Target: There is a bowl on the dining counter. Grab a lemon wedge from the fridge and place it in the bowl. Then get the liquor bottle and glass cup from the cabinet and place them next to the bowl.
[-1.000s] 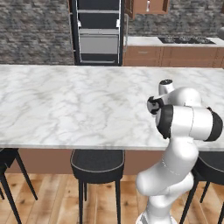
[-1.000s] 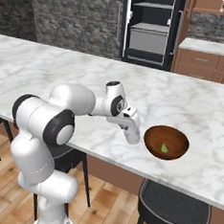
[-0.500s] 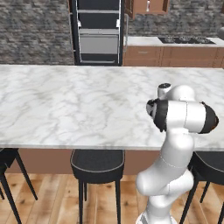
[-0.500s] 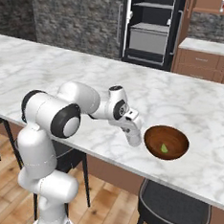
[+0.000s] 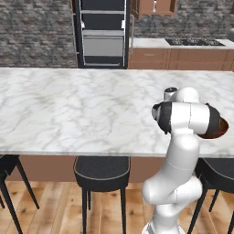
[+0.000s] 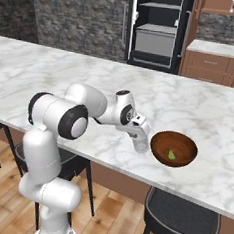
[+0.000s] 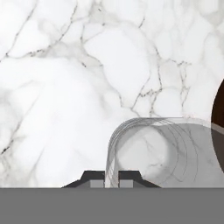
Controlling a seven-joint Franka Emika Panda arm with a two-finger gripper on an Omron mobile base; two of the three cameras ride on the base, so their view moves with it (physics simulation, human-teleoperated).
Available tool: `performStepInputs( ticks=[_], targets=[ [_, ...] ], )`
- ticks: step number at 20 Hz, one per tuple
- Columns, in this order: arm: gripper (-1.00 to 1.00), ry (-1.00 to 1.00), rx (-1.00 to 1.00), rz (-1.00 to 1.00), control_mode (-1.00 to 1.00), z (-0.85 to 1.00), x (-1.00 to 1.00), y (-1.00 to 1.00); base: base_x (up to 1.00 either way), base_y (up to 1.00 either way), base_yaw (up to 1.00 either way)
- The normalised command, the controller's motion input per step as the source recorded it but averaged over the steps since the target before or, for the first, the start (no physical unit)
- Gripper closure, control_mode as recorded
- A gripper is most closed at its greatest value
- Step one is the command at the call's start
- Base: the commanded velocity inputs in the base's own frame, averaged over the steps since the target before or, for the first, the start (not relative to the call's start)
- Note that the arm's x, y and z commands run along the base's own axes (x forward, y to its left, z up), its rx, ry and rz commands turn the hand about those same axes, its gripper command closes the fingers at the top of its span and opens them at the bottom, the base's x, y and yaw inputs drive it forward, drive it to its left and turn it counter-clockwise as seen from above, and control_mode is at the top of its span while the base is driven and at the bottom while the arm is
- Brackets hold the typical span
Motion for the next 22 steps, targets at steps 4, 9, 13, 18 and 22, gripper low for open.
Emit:
performStepInputs(
  ticks=[4, 9, 13, 18, 22],
  targets=[
    [-1.00, 0.00, 0.00, 0.00, -1.00, -0.05, 0.23, -0.04, 0.00, 0.00, 0.00],
    [-1.00, -0.03, 0.00, 0.00, -1.00, 0.03, 0.01, -0.01, 0.00, 0.00, 0.00],
    [-1.00, -0.14, 0.00, 0.00, -1.00, 0.19, -0.03, 0.00, 0.00, 0.00, 0.00],
    [-1.00, -0.20, 0.00, 0.00, -1.00, 0.58, -0.26, 0.00, 0.00, 0.00, 0.00],
    [-1.00, -0.24, 0.00, 0.00, -1.00, 0.90, -0.62, 0.16, 0.00, 0.00, 0.00]
  ],
)
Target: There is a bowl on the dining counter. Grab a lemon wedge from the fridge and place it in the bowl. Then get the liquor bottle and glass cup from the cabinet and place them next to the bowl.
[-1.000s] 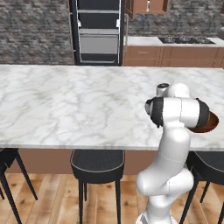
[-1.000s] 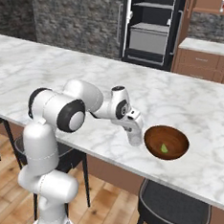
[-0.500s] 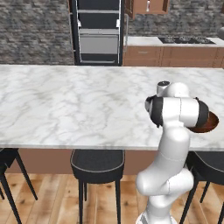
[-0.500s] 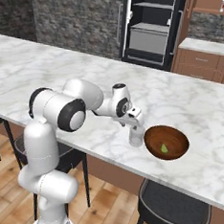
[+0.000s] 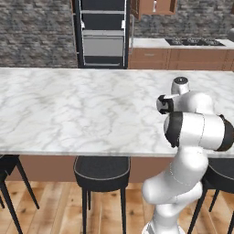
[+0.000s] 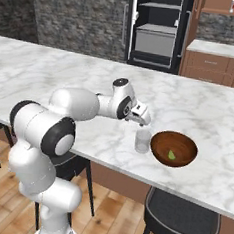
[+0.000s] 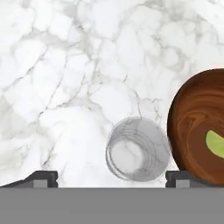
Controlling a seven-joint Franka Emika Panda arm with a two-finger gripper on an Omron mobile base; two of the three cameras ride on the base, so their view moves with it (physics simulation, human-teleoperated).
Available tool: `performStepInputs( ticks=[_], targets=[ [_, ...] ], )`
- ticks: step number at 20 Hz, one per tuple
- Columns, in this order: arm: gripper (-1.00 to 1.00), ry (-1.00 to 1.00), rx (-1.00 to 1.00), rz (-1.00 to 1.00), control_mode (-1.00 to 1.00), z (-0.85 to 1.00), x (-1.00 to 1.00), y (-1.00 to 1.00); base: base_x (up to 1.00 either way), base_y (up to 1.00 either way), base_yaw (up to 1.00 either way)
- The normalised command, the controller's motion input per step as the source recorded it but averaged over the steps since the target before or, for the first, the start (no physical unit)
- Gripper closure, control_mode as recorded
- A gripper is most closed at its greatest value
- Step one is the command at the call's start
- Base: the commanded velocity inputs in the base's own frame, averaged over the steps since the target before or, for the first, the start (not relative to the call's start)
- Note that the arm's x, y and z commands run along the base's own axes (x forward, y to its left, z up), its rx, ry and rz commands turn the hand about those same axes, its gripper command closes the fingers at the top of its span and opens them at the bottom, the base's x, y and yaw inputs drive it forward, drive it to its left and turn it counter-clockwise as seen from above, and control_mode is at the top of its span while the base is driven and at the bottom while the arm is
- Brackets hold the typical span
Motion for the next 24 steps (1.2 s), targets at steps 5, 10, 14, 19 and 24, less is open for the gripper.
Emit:
performStepInputs(
  ticks=[5, 10, 14, 19, 24],
  targets=[
    [-1.00, -0.14, 0.00, 0.00, -1.00, 0.96, -0.86, 0.41, 0.00, 0.00, 0.00],
    [-1.00, 0.00, 0.01, 0.04, -1.00, 0.86, -0.88, 0.52, 0.00, 0.00, 0.00],
    [-1.00, 0.00, 0.06, 0.07, -1.00, 0.94, -0.89, 0.51, 0.00, 0.00, 0.00],
    [-1.00, 0.02, 0.08, 0.13, -1.00, 0.97, -0.94, 0.39, 0.00, 0.00, 0.00],
    [-1.00, 0.02, 0.04, 0.16, -1.00, 0.40, -0.82, 0.39, 0.00, 0.00, 0.00]
  ],
)
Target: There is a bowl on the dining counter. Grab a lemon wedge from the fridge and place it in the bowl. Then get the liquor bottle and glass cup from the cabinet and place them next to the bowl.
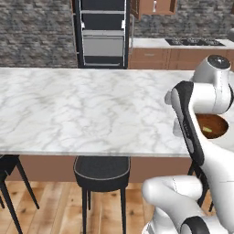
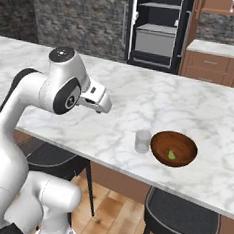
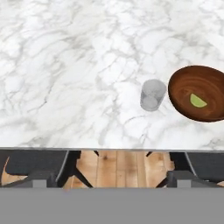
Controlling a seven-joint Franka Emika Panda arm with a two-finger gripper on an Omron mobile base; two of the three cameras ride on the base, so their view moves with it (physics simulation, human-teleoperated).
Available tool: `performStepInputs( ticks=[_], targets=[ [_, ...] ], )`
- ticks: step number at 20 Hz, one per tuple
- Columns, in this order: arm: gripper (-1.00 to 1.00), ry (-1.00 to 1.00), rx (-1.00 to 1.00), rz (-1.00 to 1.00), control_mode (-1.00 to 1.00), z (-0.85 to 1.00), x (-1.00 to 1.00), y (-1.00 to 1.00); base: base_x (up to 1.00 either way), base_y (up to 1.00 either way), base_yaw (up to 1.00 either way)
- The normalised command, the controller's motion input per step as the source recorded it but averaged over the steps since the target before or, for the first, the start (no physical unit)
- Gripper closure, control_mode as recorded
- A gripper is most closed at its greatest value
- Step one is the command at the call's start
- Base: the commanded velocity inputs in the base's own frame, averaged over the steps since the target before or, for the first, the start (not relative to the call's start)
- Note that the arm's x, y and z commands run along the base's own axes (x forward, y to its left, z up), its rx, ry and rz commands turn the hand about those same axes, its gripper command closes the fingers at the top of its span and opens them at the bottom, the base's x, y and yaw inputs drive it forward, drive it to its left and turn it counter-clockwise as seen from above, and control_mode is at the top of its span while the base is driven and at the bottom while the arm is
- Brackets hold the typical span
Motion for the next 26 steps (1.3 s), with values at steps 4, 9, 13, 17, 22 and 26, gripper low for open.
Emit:
performStepInputs(
  ticks=[4, 9, 13, 17, 22, 26],
  targets=[
    [-1.00, -0.01, 0.00, 0.11, -1.00, 0.01, -0.77, 0.44, 0.00, 0.00, 0.00],
    [-1.00, 0.00, -0.02, 0.01, -1.00, 0.00, -0.78, 0.21, 0.00, 0.00, 0.00],
    [-1.00, 0.03, -0.04, 0.00, -1.00, 0.00, -0.70, 0.06, 0.00, 0.00, 0.00],
    [-1.00, 0.05, -0.12, 0.00, -1.00, 0.00, -0.61, 0.00, 0.00, 0.00, 0.00],
    [-1.00, 0.01, -0.03, 0.00, 1.00, 0.00, -0.10, 0.00, -0.57, -0.06, -0.04],
    [-1.00, 0.00, 0.00, 0.00, 1.00, 0.00, 0.00, 0.00, -0.75, -0.76, -0.15]
  ],
)
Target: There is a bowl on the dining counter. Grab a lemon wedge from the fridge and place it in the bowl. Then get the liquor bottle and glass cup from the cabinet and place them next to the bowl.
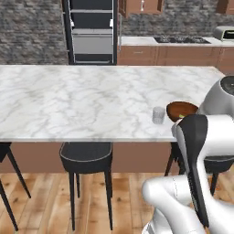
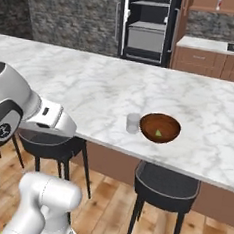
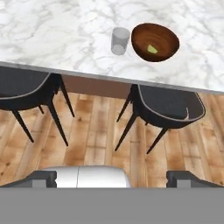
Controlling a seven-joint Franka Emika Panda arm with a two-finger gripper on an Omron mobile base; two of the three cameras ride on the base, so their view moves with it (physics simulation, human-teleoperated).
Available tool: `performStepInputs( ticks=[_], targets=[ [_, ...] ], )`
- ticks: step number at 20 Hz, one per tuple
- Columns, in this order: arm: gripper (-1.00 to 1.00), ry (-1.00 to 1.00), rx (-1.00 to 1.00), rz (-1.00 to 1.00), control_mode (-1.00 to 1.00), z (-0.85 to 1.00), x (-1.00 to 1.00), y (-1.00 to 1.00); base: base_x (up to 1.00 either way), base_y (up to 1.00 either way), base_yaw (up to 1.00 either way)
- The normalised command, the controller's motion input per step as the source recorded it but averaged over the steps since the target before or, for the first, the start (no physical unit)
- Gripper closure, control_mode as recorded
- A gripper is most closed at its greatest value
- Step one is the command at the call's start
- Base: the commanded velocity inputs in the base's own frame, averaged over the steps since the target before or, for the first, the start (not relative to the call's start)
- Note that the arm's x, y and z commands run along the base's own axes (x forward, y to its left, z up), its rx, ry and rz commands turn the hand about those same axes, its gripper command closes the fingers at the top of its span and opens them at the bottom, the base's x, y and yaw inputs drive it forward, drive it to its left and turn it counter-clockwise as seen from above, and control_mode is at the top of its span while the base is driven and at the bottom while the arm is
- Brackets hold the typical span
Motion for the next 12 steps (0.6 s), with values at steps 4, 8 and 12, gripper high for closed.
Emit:
performStepInputs(
  ticks=[4, 8, 12],
  targets=[
    [-1.00, 0.00, 0.00, 0.00, 1.00, 0.00, 0.00, 0.00, -0.30, -1.00, -0.11],
    [-1.00, 0.00, 0.00, 0.00, 1.00, 0.00, 0.00, 0.00, -0.07, -1.00, -0.12],
    [-1.00, 0.00, 0.00, 0.00, 1.00, 0.00, 0.00, 0.00, 0.00, -1.00, -0.14]
  ],
)
